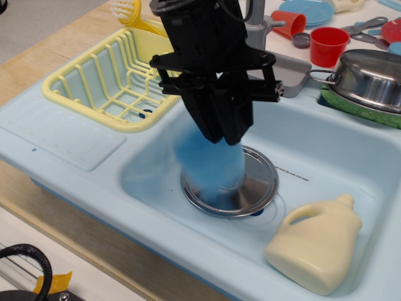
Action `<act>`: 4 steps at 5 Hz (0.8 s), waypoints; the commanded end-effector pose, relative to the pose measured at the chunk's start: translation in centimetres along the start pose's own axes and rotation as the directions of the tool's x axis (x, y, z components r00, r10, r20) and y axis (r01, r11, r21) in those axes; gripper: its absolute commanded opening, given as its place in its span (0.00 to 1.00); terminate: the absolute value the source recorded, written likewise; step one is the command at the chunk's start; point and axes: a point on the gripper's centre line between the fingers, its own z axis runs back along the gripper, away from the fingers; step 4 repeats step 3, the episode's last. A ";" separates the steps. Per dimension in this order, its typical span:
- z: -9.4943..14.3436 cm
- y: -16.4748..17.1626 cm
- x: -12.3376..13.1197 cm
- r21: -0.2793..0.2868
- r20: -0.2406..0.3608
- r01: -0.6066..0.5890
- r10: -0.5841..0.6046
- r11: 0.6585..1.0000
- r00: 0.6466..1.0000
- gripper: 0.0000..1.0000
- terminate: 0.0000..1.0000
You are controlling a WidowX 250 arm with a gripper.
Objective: Put cup from anywhere into sink
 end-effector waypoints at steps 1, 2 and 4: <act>1.0 -0.1 0.6 -0.002 0.038 0.007 -0.006 1.000 0.999 1.00 0.00; 1.0 -0.1 0.6 -0.002 0.038 0.007 -0.006 1.000 0.999 1.00 0.00; 1.0 -0.1 0.6 -0.002 0.038 0.007 -0.006 1.000 0.999 1.00 1.00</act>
